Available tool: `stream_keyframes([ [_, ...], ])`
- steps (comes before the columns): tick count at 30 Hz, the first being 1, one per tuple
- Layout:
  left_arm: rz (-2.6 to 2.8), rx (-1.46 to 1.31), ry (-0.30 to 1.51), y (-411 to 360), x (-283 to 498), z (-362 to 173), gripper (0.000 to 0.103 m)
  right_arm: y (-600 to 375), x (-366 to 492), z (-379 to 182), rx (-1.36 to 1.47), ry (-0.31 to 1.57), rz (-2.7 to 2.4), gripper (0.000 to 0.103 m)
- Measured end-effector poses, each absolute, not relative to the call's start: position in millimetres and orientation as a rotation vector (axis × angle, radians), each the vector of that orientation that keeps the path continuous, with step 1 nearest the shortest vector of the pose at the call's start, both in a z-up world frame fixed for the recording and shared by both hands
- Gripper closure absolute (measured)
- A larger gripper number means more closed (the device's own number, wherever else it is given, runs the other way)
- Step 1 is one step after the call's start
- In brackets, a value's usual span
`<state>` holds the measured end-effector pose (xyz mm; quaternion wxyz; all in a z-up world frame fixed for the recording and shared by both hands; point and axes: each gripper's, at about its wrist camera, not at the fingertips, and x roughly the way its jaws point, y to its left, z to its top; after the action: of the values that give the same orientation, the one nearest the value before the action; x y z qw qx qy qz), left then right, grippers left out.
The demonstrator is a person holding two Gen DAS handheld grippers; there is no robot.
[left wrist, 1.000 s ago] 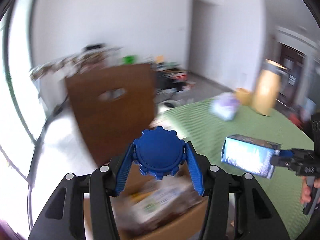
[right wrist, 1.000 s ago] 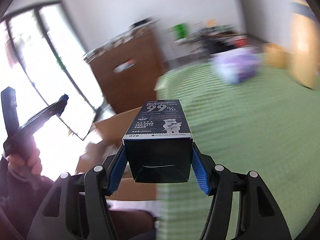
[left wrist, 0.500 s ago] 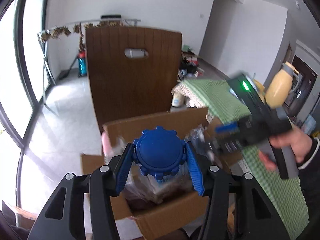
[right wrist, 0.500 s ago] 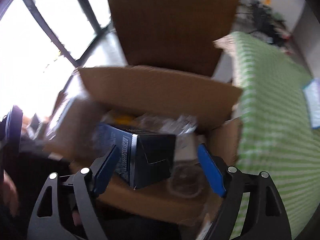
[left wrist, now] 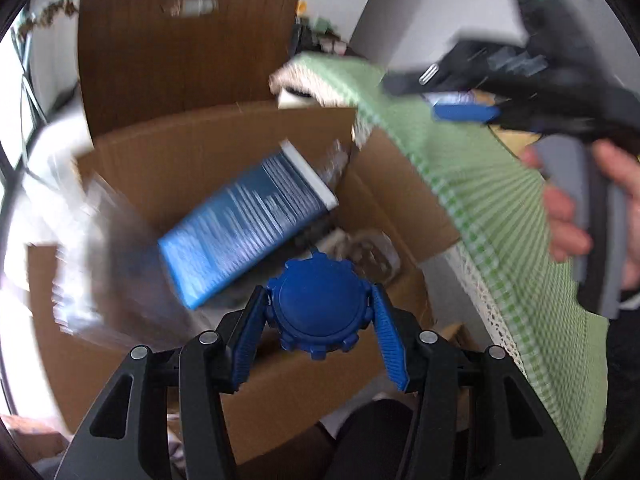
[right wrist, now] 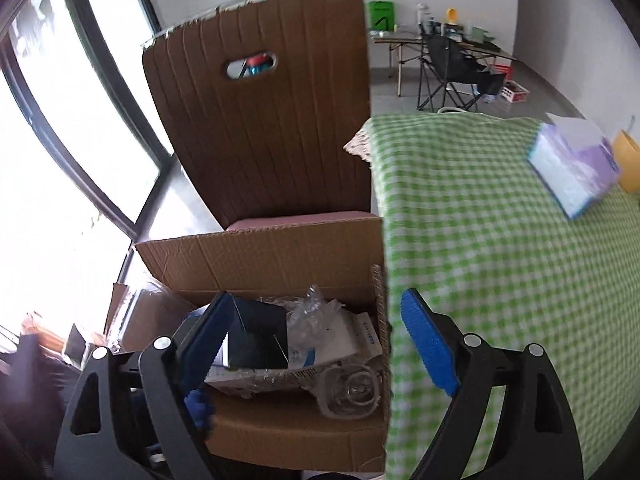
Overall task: Collect trash
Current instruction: 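Carry the carton and blue cap to the box and open both tools, then move both open tools back over the table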
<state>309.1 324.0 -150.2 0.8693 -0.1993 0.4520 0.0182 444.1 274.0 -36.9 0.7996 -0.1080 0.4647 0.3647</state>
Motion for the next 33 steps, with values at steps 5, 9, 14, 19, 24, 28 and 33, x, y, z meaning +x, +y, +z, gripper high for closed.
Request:
stream_keyframes([
  [5, 0.020, -0.424, 1.008, 314.5, 343.3, -182.7, 0.053, 245.8, 431.2, -26.7, -0.224, 0.977, 0.765, 0.021],
  [9, 0.036, -0.420, 1.082, 308.5, 372.7, -212.8, 0.052, 235.0, 424.2, -28.6, -0.233, 0.971, 0.770, 0.021],
  [14, 0.037, -0.465, 1.081, 308.8, 378.3, -214.1, 0.045, 221.9, 411.9, -24.7, -0.264, 0.955, 0.770, 0.021],
  [19, 0.048, -0.450, 1.036, 310.7, 367.8, -197.0, 0.035, 222.0, 411.1, -29.6, -0.267, 0.980, 0.776, 0.021],
  [24, 0.073, -0.467, 0.998, 319.7, 353.5, -174.2, 0.035, 224.9, 410.2, -35.8, -0.245, 1.006, 0.790, 0.021],
  [28, 0.094, -0.453, 0.926, 329.2, 338.4, -135.0, 0.034, 226.4, 408.0, -33.9, -0.243, 1.017, 0.791, 0.021],
  [33, 0.242, -0.393, 0.802, 346.4, 306.2, -73.0, 0.030, 228.2, 397.7, -11.5, -0.241, 0.973, 0.796, 0.021],
])
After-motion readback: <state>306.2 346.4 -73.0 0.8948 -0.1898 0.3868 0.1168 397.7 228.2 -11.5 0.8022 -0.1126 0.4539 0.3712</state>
